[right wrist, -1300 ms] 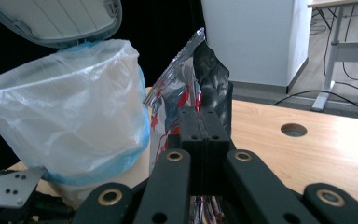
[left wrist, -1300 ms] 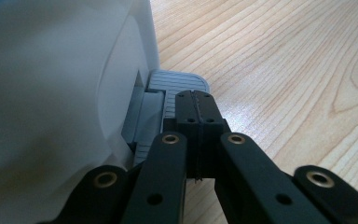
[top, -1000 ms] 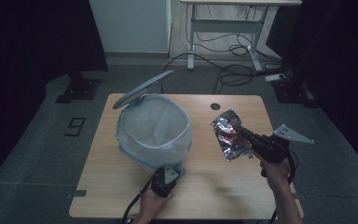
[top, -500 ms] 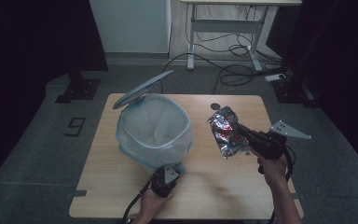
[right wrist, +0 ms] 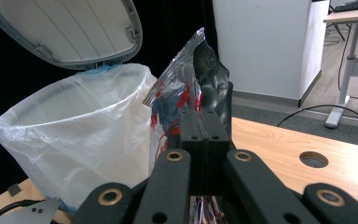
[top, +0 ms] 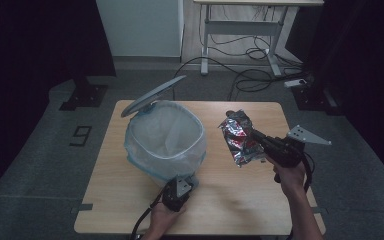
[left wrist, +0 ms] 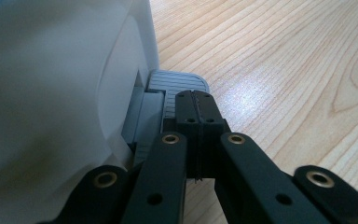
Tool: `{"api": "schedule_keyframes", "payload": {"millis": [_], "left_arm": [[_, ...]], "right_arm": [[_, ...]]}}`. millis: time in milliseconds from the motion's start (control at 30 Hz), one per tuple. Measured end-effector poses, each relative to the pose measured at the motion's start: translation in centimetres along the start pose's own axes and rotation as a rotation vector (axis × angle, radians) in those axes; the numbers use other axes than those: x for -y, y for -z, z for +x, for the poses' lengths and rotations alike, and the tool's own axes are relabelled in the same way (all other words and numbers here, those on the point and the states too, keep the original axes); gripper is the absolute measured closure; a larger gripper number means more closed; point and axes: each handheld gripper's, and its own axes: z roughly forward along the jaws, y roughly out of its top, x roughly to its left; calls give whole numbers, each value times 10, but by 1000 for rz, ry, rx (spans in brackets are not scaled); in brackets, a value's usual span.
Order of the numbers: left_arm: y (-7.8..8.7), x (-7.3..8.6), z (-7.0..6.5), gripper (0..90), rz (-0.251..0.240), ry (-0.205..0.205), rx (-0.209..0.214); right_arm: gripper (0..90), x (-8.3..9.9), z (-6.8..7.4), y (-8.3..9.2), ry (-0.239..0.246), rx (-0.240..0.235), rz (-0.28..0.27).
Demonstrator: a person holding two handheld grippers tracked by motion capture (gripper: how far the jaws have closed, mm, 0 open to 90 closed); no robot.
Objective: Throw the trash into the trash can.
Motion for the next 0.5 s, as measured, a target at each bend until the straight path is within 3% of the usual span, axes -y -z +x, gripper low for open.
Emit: {"api": "schedule_keyframes", "payload": {"millis": [500], "left_arm": [[0, 0, 0, 900, 0, -3, 2]], "right_arm": [[896, -12, 6, -6, 7, -15, -18]]}}
